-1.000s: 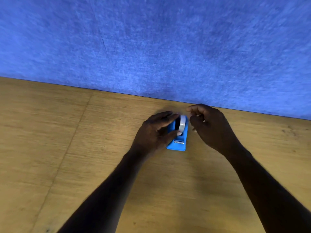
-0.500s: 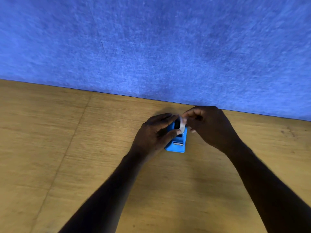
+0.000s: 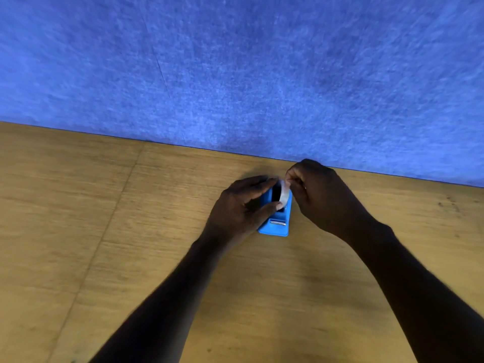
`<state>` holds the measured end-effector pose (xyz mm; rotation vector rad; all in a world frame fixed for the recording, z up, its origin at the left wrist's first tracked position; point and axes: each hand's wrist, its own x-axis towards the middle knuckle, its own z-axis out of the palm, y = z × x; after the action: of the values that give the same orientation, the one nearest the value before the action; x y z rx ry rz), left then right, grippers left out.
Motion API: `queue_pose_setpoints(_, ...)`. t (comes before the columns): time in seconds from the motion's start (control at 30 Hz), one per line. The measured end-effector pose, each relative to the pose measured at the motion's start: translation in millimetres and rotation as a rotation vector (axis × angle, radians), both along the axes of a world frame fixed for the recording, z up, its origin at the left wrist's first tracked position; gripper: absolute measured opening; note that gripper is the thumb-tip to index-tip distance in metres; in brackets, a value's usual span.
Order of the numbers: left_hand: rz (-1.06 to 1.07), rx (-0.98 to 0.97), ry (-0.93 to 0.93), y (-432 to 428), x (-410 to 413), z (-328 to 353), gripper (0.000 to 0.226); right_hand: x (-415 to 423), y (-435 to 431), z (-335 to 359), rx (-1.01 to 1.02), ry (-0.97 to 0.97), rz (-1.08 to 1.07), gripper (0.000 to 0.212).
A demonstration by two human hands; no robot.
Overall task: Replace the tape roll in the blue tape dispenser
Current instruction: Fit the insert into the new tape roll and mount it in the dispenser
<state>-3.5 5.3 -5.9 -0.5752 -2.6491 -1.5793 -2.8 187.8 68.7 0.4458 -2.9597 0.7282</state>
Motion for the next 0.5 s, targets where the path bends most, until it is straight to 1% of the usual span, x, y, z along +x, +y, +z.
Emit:
queue_pose_setpoints(0.17,0.013,0.040,-0.004,0.1,0.7,1.1,0.052,3.2,-0.9,-3.7,-0.051,-0.013,0.005,0.008)
queue_pose_setpoints(0.27,0.010,0.054,0.009,2.2,0.6,5.1,0.051,6.5,-3.9,-3.3,-0.070,0.015,0.016,0.006)
queue_pose_setpoints(0.37,0.003,0.074,0.031,5.1,0.0,9.1,0.042,10.0,-6.2,-2.6,-0.043,0.068,0.044,0.010)
queue_pose_setpoints(0.43,0.002,0.077,0.044,5.4,0.1,10.1,0.038,10.6,-6.5,-2.2,-0.017,0.066,0.040,0.013)
queue_pose_setpoints(0.5,-0.003,0.071,0.043,5.1,0.4,10.5,0.038,9.5,-5.4,-2.2,-0.015,0.062,0.023,0.010)
